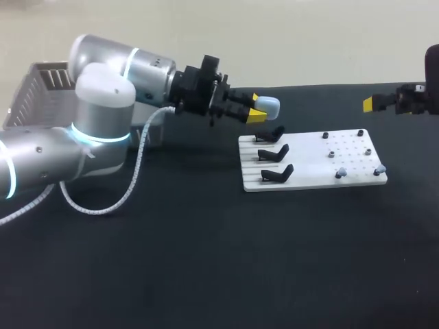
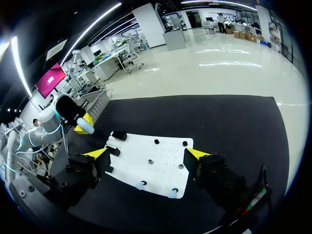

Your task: Pick up each earbud case from the left stands, insert the matching earbuds, close the lid, and place the case in the box.

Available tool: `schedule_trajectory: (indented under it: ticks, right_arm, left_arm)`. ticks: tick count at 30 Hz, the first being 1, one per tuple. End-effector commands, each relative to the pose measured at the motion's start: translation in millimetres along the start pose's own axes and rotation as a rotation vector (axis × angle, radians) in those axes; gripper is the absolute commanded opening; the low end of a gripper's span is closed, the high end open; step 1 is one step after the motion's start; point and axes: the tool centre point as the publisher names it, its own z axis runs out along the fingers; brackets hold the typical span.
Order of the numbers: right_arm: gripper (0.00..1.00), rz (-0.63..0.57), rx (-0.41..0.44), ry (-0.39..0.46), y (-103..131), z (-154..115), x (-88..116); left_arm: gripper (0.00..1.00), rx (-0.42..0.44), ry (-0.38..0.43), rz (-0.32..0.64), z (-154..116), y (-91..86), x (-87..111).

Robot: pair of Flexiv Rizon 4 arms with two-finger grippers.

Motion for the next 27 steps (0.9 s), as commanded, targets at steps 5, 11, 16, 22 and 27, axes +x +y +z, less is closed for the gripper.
schedule_trajectory:
  ticks: [5,11,16,22,27]
  right_arm:
    - [1.0,-0.001,0.002,0.0,0.2,-0.5,0.1]
    - [1.0,-0.001,0.002,0.0,0.2,-0.5,0.1]
    - [1.0,-0.001,0.002,0.0,0.2,-0.5,0.1]
    - [1.0,-0.001,0.002,0.0,0.2,-0.5,0.1]
    - [1.0,-0.001,0.002,0.0,0.2,-0.5,0.1]
  left_arm:
    - [0.0,-0.168,-0.006,-0.001,-5.2,-25.2,-13.6]
    - [0.0,-0.19,-0.054,-0.02,-9.6,-30.0,-13.8]
    - [0.0,-0.181,-0.074,-0.021,-11.9,-29.7,-12.0]
    - [0.0,-0.161,-0.079,-0.004,-12.3,-27.7,-13.3]
    - [0.0,-0.109,-0.083,0.013,-8.5,-26.2,-14.5]
